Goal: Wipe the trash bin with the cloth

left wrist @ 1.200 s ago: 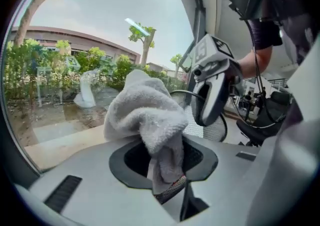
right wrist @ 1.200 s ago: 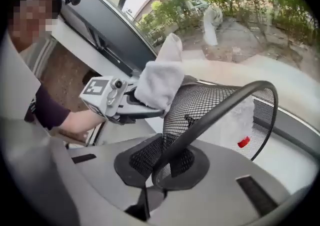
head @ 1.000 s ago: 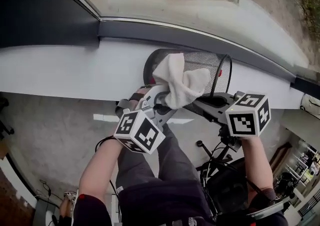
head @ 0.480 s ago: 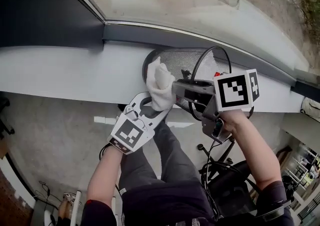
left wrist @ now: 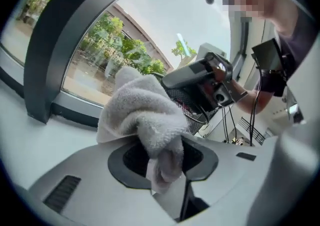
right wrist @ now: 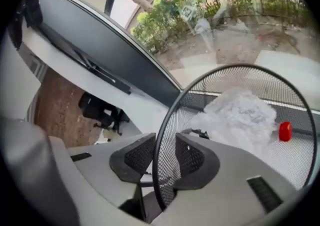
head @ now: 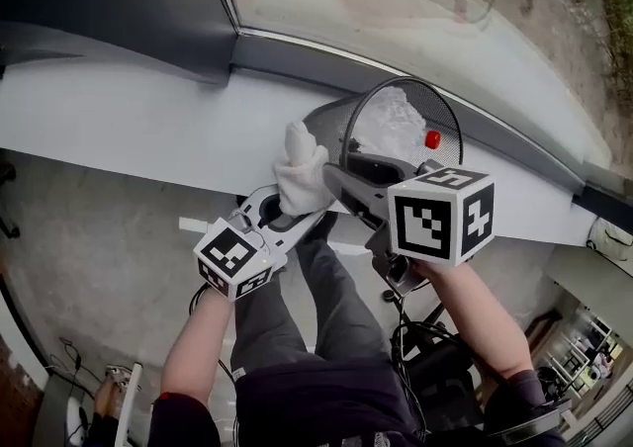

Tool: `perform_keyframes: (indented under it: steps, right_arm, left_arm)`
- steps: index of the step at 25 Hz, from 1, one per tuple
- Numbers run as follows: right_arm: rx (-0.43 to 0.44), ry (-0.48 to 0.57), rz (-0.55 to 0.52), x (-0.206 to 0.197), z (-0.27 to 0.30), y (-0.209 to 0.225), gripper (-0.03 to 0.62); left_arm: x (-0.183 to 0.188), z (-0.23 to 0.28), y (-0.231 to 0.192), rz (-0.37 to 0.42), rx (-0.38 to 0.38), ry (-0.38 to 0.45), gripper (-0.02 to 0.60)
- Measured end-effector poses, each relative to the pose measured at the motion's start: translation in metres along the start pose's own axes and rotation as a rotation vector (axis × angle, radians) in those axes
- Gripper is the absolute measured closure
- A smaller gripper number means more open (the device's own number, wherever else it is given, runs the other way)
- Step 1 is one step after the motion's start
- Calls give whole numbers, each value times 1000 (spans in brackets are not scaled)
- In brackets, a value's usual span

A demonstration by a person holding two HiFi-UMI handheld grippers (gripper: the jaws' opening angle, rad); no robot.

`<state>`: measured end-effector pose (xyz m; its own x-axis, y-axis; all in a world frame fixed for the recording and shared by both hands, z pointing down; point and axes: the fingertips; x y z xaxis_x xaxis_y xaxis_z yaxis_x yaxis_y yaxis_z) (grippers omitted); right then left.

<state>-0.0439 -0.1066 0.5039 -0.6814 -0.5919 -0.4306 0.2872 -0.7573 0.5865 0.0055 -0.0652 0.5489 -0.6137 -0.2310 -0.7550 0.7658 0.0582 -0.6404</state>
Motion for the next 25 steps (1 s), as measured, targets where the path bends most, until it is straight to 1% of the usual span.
perform_keyframes:
  steps: [2, 4, 6, 8, 10, 12, 14, 16, 18, 20, 23, 25]
  right_arm:
    - [-5, 34, -91, 10, 10, -14, 491]
    - [-19, 16, -196, 12, 21, -25, 491]
    - [-26, 6, -241, 14, 26, -27, 491]
    - [-10, 7, -246, 17, 26, -26, 493]
    - [3, 15, -229, 20, 22, -20, 493]
    - [8, 43, -174, 26, 20, -11, 493]
    - [42, 69, -119, 30, 24, -10, 494]
    - [97, 51, -119, 25, 21, -16, 496]
    - [128, 18, -136, 15, 8, -15, 494]
    - [116, 12, -109, 8, -11, 0, 494]
    - [68, 44, -5, 2, -32, 26, 494]
    - [75, 76, 60, 1, -36, 29, 494]
  left_arm:
    - [2, -6, -11, -10, 24, 12, 469]
    - [2, -14, -22, -26, 49, 17, 469]
    - [2, -22, -34, -28, 63, 12, 469]
    - [6, -31, -44, -14, 69, 5, 469]
    - [13, -36, -50, -43, 69, 27, 469]
    - [20, -35, -54, -84, 74, 56, 469]
    - [22, -35, -58, -84, 88, 54, 469]
    - [20, -38, -54, -79, 104, 45, 469]
    - [15, -39, -42, -88, 108, 48, 469]
    - [5, -32, -25, -93, 85, 38, 469]
    - [-16, -21, 1, -80, 37, -17, 469]
    - [-28, -21, 11, -93, 37, -40, 469]
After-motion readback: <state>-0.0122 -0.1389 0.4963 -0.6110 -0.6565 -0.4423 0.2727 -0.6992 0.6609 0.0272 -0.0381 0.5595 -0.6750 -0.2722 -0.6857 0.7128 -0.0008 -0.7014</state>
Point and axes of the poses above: the fingertips, and each gripper's own axes: z forward along the fingers, y to its right, x out of its top, and after that the axes turned 12 degrees about y, right-handed
